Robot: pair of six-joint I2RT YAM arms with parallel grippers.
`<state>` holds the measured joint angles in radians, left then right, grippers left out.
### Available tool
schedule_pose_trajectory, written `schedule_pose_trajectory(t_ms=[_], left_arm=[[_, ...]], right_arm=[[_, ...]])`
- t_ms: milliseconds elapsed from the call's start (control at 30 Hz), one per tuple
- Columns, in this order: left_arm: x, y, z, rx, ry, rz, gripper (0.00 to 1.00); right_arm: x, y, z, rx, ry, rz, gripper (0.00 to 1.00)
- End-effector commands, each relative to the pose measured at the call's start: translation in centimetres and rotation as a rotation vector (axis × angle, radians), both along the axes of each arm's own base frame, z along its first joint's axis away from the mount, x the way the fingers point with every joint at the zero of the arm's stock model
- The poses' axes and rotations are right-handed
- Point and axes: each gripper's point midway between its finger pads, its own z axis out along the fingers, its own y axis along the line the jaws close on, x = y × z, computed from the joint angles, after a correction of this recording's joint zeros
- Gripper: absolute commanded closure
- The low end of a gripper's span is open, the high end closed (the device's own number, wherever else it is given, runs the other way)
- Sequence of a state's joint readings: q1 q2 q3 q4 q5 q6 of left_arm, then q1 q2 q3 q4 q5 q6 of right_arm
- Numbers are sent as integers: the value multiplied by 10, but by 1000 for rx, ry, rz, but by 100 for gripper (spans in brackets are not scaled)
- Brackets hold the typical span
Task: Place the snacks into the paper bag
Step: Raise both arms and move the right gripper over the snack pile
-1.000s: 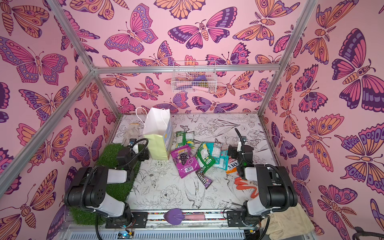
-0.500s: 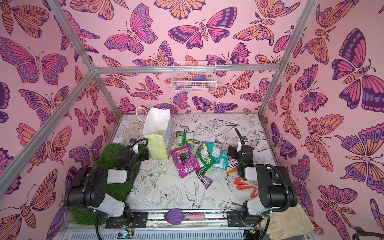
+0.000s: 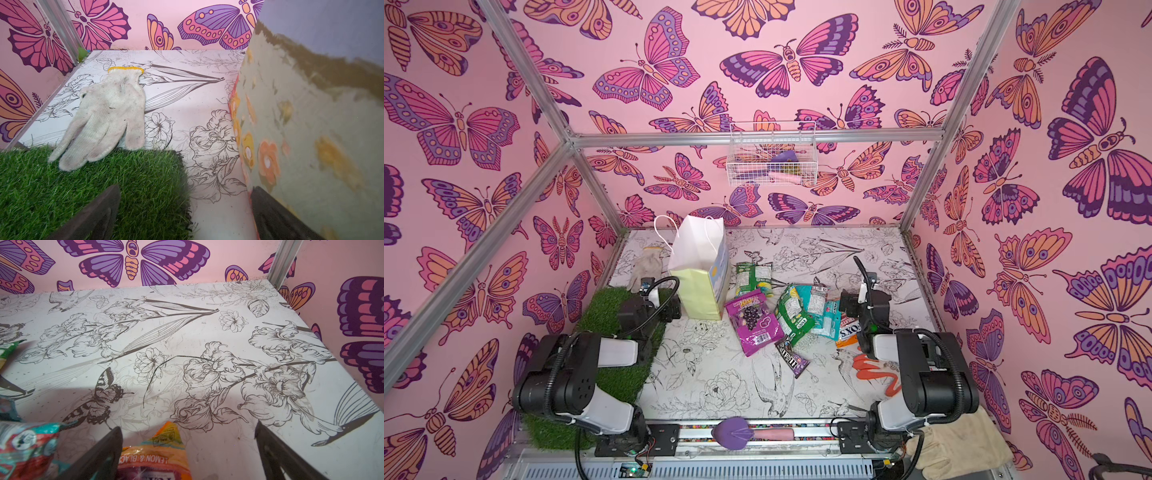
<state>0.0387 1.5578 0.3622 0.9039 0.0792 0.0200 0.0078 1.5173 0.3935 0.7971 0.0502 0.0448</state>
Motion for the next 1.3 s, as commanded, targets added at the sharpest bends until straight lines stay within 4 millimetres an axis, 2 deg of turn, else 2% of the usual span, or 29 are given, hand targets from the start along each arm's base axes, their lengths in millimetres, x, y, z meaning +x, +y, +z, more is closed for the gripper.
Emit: schedule_pose_trajectory(t_ms=[0,67,100,133,233,300,400,467,500,533,600,667,700,767,800,867,933,1067,1267], left_arm=[[2,6,8,15,-25,44,0],[0,12,20,45,-80,115,0],[-11,13,16,63,-73,132,0],[-14,14,23,78,-89,157,0],[-27,26,37,67,-44,247,0],[-31,29,60,52,-99,271,0],[-40,28,79,-6,-155,295,0],[-46,26,91,-54,-171,309,0],[-50,26,90,-71,-160,315,0],[-47,25,110,-104,-186,322,0],[-53,28,120,-142,-169,353,0],[-60,31,137,-172,-175,380,0],[-63,31,148,-190,-185,380,0],[-70,26,172,-244,-202,358,0],[-73,23,182,-276,-213,344,0],[-81,15,203,-338,-224,308,0],[-86,5,221,-351,-224,241,0],[-98,-14,243,-388,-208,130,0],[-120,-34,253,-439,-175,17,0]], right_arm=[[3,3,12,-8,-41,16,1],[3,2,12,-9,-43,11,1],[2,1,12,-8,-47,6,1],[1,2,13,-7,-55,10,1],[-5,-1,23,-7,-104,-8,1],[-9,-2,36,-7,-134,-18,1],[-14,3,56,1,-82,12,1],[-17,3,79,61,-119,-13,1],[-18,4,88,95,-140,-20,1],[-20,6,100,133,-159,-18,1],[-23,6,111,171,-143,-35,1],[-27,-4,105,231,-78,-125,1],[-31,-14,96,293,-42,-220,1],[-64,-38,54,473,160,-517,1],[-72,-38,46,533,208,-558,1],[-59,3,56,597,222,-281,1],[-59,16,59,668,193,-224,1],[-66,22,77,663,185,-176,1],[-77,31,92,613,279,-120,1]])
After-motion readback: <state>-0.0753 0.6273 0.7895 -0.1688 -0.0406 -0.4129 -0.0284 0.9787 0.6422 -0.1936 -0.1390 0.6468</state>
